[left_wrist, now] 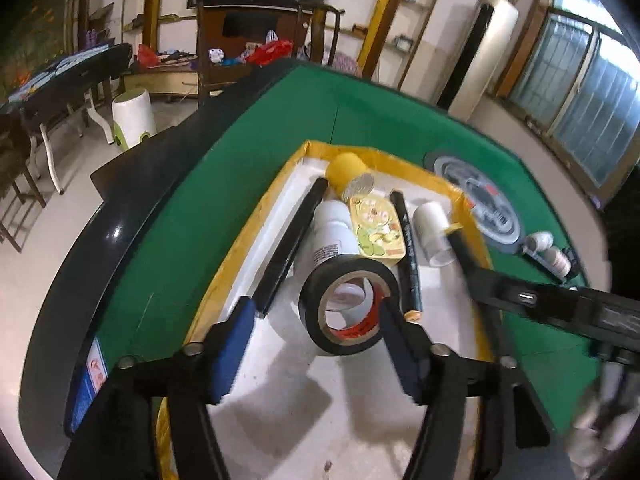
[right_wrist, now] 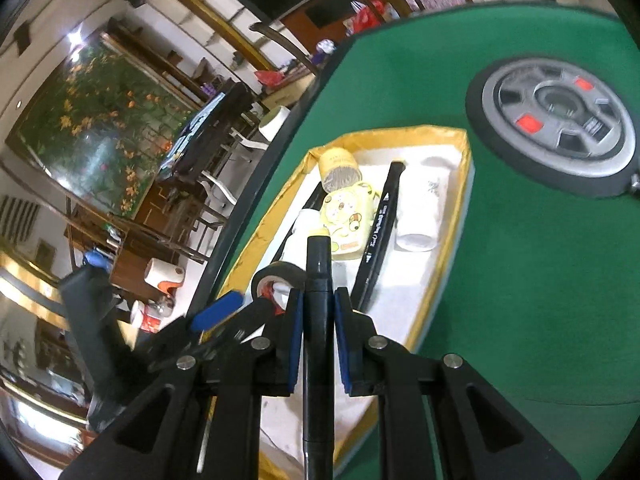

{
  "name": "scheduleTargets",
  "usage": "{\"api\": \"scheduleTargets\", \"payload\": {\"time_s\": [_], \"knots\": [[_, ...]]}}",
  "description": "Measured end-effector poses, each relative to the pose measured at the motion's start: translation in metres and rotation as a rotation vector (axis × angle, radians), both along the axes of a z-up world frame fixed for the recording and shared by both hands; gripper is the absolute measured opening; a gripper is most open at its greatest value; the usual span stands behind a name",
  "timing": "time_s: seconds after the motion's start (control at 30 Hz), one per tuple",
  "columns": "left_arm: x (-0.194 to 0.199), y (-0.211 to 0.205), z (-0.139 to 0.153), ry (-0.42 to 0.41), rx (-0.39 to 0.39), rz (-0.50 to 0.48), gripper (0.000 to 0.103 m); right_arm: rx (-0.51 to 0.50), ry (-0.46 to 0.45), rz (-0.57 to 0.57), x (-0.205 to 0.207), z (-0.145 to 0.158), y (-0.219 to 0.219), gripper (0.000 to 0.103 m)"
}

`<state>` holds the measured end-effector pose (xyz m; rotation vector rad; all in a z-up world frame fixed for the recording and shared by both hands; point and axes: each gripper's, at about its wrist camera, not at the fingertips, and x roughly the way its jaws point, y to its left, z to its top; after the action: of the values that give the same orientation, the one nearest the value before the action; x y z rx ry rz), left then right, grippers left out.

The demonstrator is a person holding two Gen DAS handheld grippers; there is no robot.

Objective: Organize rigid objects
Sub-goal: 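Carry tape roll and marker into the tray and open the left tool, then release the marker with the right tool and move both tools back over the pile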

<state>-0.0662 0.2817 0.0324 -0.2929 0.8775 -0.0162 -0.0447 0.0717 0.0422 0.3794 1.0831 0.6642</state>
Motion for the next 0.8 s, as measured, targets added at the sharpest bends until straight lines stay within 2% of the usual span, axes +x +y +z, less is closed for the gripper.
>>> {"api": "scheduleTargets", "payload": {"time_s": [0.17, 0.37, 0.5, 0.73, 0.8], "knots": [[-0.012, 0.008, 0.004, -0.02, -0.078, 0.015, 0.07, -0.036, 0.024, -0.059, 0.011, -0.014, 0.007, 0.015], [-0.025, 0.007, 0.008, -0.034, -0.107, 0.032, 0.073, -0.112, -0.032, -0.09, 0.006, -0.01, 0.009, 0.017], [-0.03, 0.001, 0.013, -0.04, -0.117, 0.027, 0.073, -0.129, -0.079, -0.086, -0.002, -0.003, 0.005, 0.033], [-0.041, -0.02, 0.023, -0.06, -0.115, 0.024, 0.073, -0.081, -0.128, -0.104, -0.015, 0.006, -0.031, 0.037], [-0.043, -0.032, 0.029, -0.078, -0.119, 0.021, 0.073, -0.092, -0.156, -0.12, -0.022, 0.009, -0.043, 0.046]]}}
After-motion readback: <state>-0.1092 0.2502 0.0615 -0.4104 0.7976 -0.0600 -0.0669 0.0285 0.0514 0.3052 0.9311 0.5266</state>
